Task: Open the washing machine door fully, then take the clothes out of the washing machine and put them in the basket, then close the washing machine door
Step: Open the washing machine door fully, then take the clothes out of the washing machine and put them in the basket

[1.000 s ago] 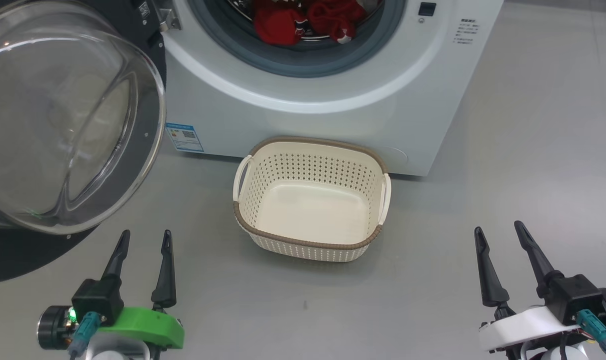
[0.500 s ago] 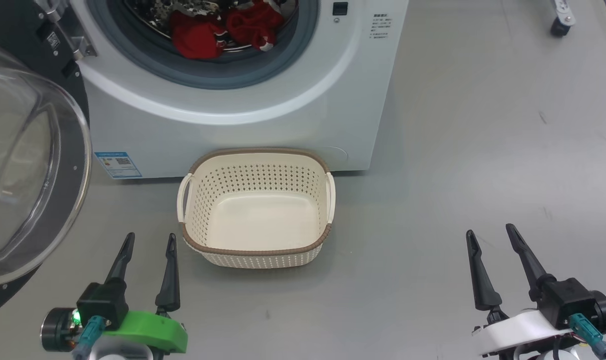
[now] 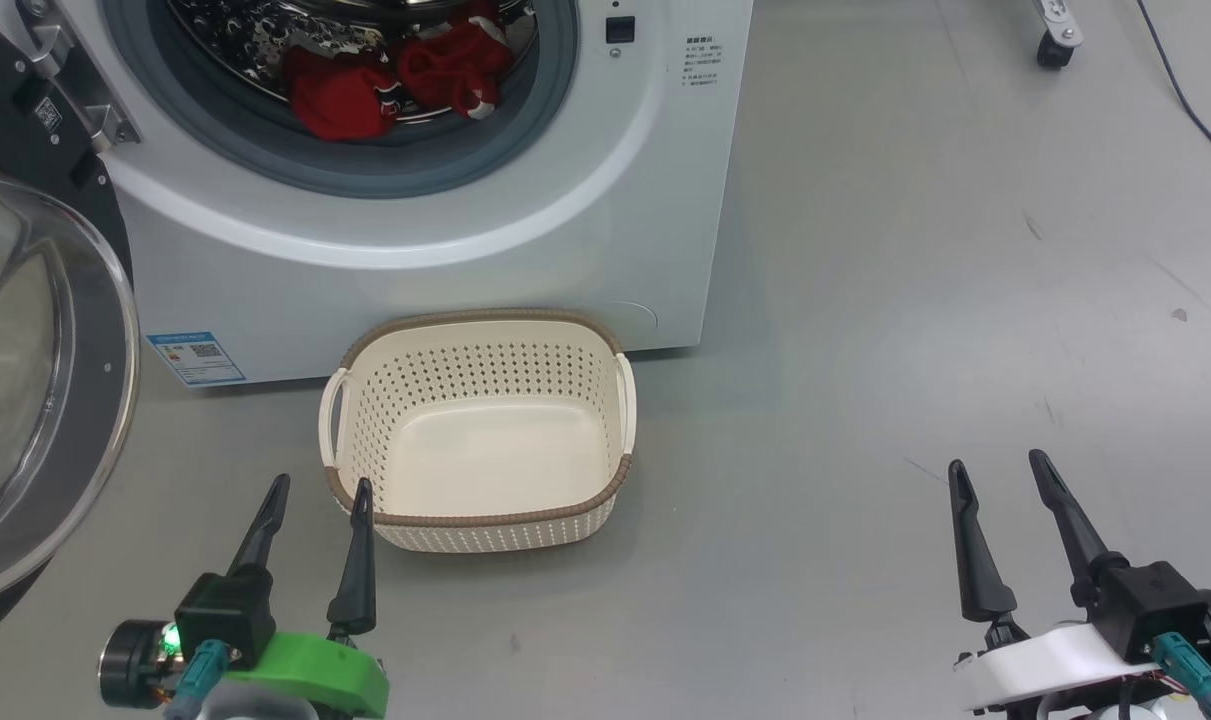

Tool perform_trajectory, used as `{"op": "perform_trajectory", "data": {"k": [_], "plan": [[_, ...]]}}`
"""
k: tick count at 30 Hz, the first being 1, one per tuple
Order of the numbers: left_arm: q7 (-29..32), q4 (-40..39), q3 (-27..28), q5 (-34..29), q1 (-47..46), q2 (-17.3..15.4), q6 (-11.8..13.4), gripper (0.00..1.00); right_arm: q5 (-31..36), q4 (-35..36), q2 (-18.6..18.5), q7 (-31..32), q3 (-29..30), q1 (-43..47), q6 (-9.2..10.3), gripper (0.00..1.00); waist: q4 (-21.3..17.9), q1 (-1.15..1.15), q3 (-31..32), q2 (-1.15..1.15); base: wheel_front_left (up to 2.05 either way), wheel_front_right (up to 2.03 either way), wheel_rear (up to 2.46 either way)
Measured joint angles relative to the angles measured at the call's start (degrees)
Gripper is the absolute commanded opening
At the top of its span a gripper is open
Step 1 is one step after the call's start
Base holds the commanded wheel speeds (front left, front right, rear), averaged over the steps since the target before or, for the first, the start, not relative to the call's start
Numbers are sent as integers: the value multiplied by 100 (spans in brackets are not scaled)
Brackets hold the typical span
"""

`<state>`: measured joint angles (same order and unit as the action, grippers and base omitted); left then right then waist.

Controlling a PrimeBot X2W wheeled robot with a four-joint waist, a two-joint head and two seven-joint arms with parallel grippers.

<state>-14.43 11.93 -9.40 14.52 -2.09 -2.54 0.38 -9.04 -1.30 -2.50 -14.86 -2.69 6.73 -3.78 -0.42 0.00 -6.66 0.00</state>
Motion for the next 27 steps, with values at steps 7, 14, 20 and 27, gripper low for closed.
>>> {"op": "perform_trajectory", "data": {"k": [7, 14, 20, 27], "plan": [[9, -9, -16, 0, 0, 0, 0, 100, -1, 11, 10, 0, 5, 87, 40, 100, 21, 0, 10, 0, 0, 0, 0], [24, -14, -16, 1, 1, 0, 0, 100, -1, 46, 16, 0, 4, 87, 40, 100, 42, 0, 21, 0, 0, 0, 0], [24, -67, -27, 3, 3, -1, 0, 100, -1, 71, 19, 0, 0, 88, 40, 100, 54, 0, 37, 0, 5, -5, 0], [24, -124, -36, 1, 4, -1, 42, 100, -1, 93, 20, 0, 0, 96, 40, 100, 66, 0, 46, 0, 34, -34, 0]]}}
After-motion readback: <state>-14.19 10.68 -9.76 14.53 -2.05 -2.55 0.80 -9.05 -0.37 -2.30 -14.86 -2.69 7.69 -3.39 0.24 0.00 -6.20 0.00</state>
